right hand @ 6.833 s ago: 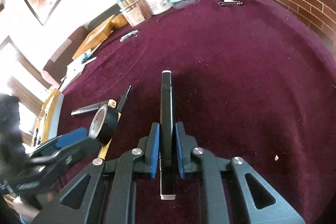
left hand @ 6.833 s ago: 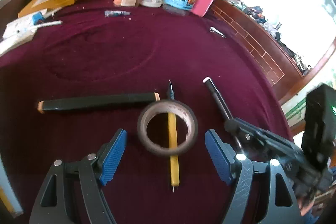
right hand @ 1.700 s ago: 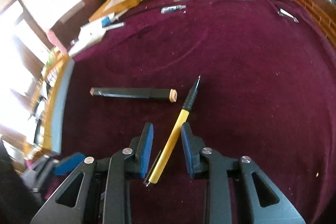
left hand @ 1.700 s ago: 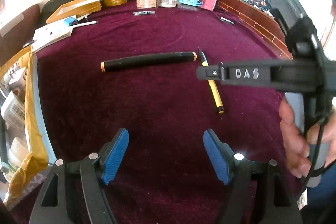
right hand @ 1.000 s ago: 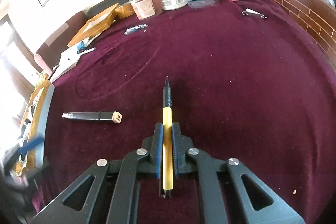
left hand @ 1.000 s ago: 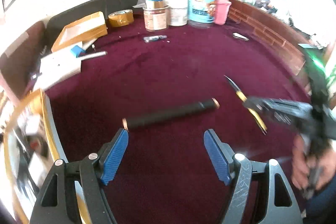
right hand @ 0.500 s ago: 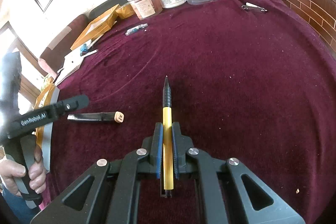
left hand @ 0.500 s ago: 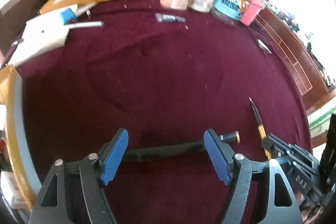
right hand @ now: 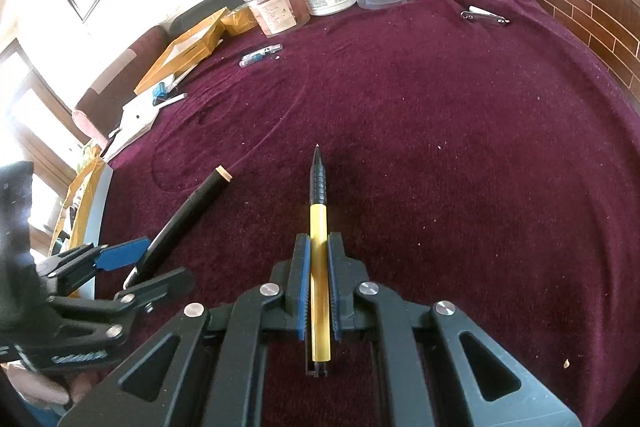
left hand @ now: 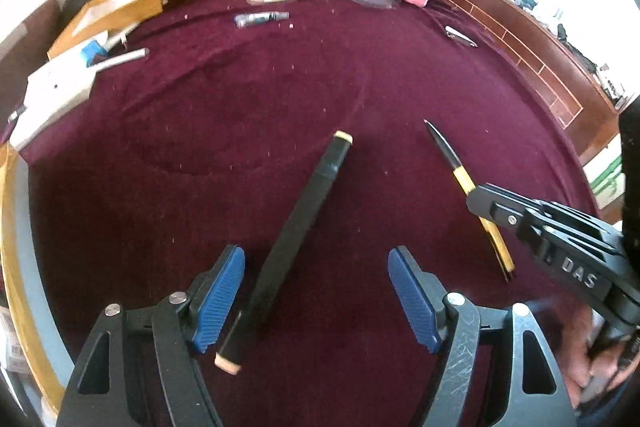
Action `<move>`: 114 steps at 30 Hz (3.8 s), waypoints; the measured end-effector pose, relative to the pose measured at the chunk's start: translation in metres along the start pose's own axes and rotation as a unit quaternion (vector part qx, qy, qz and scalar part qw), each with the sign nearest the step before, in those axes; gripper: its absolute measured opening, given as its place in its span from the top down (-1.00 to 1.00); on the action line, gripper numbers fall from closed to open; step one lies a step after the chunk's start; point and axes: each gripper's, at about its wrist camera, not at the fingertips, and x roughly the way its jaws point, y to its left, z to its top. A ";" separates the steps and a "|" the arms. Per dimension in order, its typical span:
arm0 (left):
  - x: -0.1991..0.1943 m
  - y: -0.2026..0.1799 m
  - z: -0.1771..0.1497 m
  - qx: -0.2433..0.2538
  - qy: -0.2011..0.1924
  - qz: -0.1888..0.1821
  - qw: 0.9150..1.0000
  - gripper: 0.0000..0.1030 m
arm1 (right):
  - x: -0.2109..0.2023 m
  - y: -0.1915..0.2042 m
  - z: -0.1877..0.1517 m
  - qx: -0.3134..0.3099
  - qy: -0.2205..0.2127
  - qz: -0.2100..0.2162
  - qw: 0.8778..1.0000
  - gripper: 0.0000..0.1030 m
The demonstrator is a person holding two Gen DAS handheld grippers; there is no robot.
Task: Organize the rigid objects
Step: 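Grasp the yellow pencil with the right gripper while the left grasps the black tube, then carry the black tube with the left gripper to the tray while the right carries the pencil, then lower and release the tube into the tray with the left gripper while the right releases the pencil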
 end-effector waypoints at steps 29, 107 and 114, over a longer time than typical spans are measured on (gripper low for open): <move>-0.004 -0.019 -0.019 0.033 -0.086 0.069 0.993 0.68 | 0.002 0.028 -0.007 -0.083 -0.018 -0.079 0.993 0.84; -0.169 0.226 -0.157 -0.259 -0.212 0.144 0.931 0.71 | -0.002 0.293 -0.047 -0.236 0.059 0.188 0.951 0.84; -0.162 0.237 -0.164 -0.272 -0.203 0.148 0.929 0.71 | 0.014 0.320 -0.050 -0.241 0.075 0.188 0.949 0.84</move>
